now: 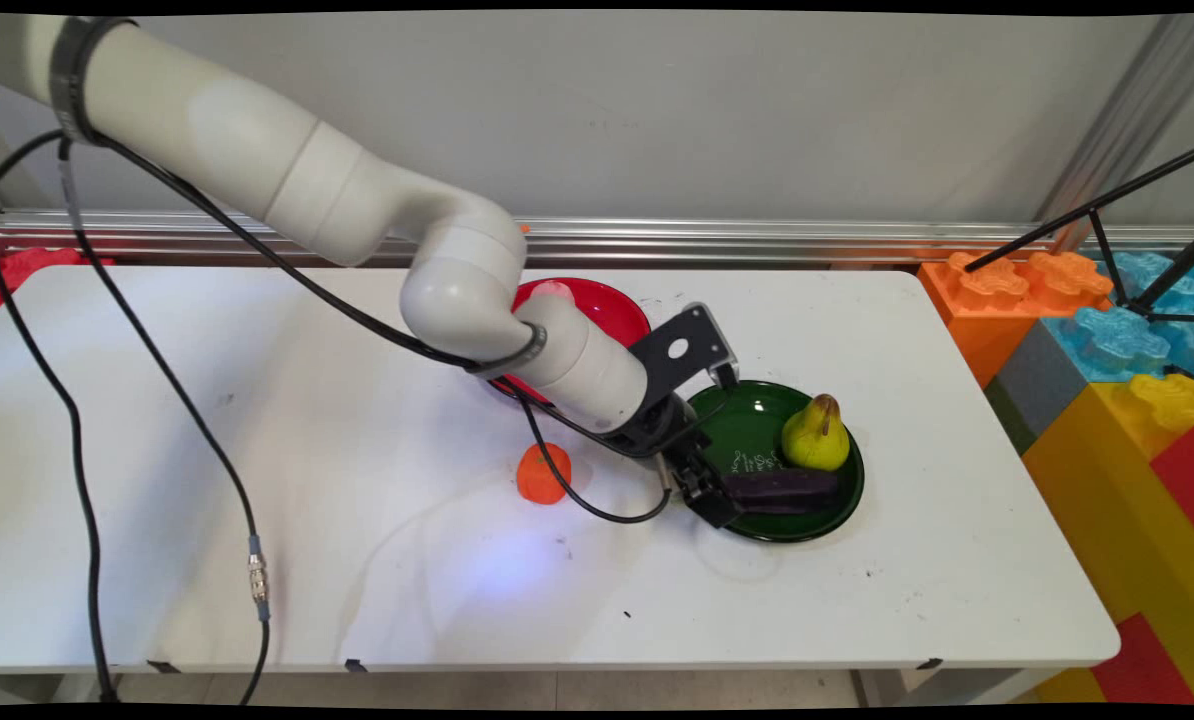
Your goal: Pick up the eggplant from the green plate, then place the picked object on the table
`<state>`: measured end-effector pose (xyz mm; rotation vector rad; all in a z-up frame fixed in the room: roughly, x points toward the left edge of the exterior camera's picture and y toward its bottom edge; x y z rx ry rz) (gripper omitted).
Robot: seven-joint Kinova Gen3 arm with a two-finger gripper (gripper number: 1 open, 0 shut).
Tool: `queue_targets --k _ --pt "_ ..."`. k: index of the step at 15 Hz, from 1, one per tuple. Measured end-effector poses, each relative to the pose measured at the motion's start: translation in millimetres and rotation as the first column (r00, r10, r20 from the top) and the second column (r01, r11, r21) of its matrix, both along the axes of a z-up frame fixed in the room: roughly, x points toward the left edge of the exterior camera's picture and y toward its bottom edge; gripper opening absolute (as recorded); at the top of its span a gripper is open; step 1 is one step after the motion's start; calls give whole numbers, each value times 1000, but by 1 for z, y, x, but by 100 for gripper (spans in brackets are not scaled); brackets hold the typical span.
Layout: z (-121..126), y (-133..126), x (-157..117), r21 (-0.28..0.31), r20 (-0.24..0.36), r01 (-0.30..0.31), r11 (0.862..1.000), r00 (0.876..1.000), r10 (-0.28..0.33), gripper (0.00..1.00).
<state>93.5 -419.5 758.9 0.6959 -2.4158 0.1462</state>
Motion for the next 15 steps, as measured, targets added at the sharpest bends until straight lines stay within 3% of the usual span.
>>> queue_targets --k 8,9,15 --pt "-20 -9 -10 -14 -41 9 1000 999 -10 100" --pt "-21 -10 -11 -17 -44 12 1000 999 -13 0" --pt "-25 -12 -13 -19 -55 18 1000 998 -19 0"
